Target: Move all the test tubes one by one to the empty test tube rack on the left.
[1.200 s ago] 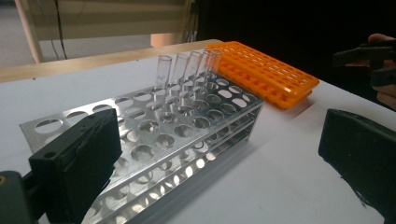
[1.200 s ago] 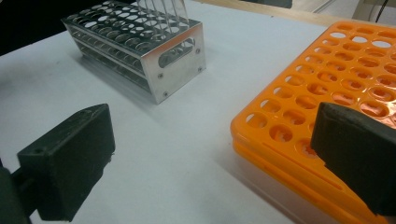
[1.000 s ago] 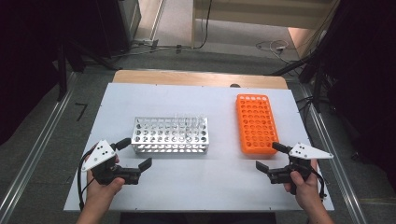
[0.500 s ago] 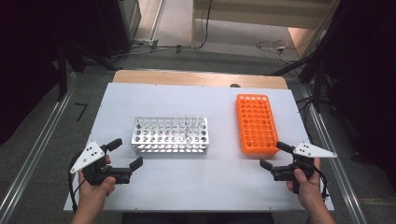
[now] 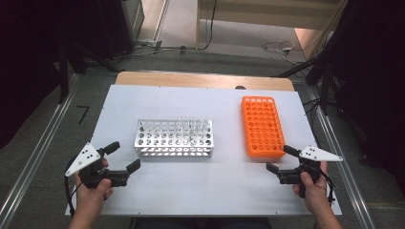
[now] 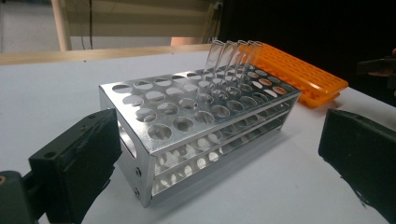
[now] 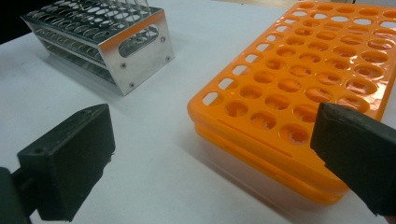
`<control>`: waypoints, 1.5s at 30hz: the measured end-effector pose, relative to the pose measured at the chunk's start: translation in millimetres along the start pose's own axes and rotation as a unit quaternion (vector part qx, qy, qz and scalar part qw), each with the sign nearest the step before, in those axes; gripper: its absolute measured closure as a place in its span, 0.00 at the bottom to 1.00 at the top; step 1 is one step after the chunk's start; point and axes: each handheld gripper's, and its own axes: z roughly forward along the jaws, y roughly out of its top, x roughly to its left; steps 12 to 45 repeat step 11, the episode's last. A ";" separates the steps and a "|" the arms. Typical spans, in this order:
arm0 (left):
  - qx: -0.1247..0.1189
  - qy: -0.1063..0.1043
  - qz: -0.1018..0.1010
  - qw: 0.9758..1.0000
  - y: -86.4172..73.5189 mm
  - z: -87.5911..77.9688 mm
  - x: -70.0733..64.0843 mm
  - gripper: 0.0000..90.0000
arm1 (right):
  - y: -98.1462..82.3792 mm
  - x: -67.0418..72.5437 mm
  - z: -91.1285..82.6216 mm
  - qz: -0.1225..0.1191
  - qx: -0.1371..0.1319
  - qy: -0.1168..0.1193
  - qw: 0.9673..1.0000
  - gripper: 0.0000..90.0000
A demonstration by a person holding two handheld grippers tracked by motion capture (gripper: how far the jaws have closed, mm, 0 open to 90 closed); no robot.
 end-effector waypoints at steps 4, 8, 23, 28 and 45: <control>0.003 -0.004 0.004 1.000 -0.7 2.4 -1.6 0.00 | -1.0 -3.9 -0.7 0.004 -0.002 0.001 1.000 0.00; 0.005 -0.003 0.001 1.000 -1.8 4.0 -1.9 0.00 | -1.8 -4.7 -0.9 0.005 -0.002 0.002 1.000 0.00; 0.011 -0.004 0.001 1.000 -2.6 6.3 -1.7 0.00 | -2.2 -4.9 -1.6 0.005 -0.002 0.001 1.000 0.00; 0.011 -0.004 0.001 1.000 -2.6 6.3 -1.7 0.00 | -2.2 -4.9 -1.6 0.005 -0.002 0.001 1.000 0.00; 0.011 -0.004 0.001 1.000 -2.6 6.3 -1.7 0.00 | -2.2 -4.9 -1.6 0.005 -0.002 0.001 1.000 0.00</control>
